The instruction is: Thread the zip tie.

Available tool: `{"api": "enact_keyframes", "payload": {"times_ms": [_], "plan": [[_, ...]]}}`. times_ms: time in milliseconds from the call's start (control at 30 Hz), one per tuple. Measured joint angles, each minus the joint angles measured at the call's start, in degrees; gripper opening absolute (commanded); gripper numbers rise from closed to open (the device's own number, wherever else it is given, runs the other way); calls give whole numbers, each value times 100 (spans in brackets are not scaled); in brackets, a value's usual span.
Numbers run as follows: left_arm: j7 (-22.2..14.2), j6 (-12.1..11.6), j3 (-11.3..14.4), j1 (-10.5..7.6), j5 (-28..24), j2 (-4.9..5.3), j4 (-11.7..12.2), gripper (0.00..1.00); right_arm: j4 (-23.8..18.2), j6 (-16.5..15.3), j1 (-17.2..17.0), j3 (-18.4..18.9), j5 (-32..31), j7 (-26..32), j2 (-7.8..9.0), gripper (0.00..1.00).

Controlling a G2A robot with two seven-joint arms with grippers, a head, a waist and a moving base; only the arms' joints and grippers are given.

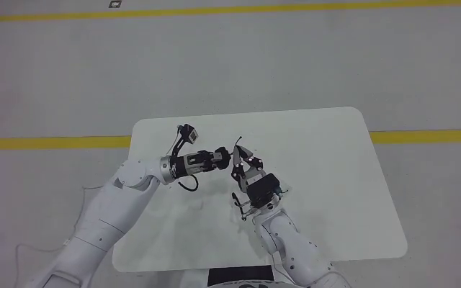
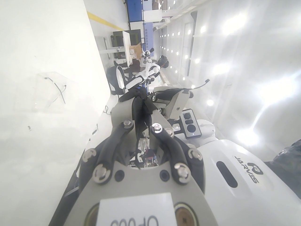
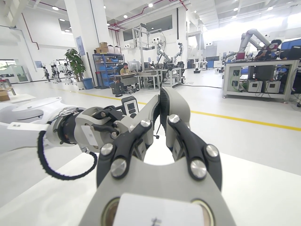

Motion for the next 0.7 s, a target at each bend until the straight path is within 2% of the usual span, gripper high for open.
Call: {"api": "enact_keyframes", "payload": {"times_ms": [700], "plan": [[34, 49, 14, -23, 35, -3, 21, 0, -20, 44, 12, -2, 100, -35, -14, 0]]}}
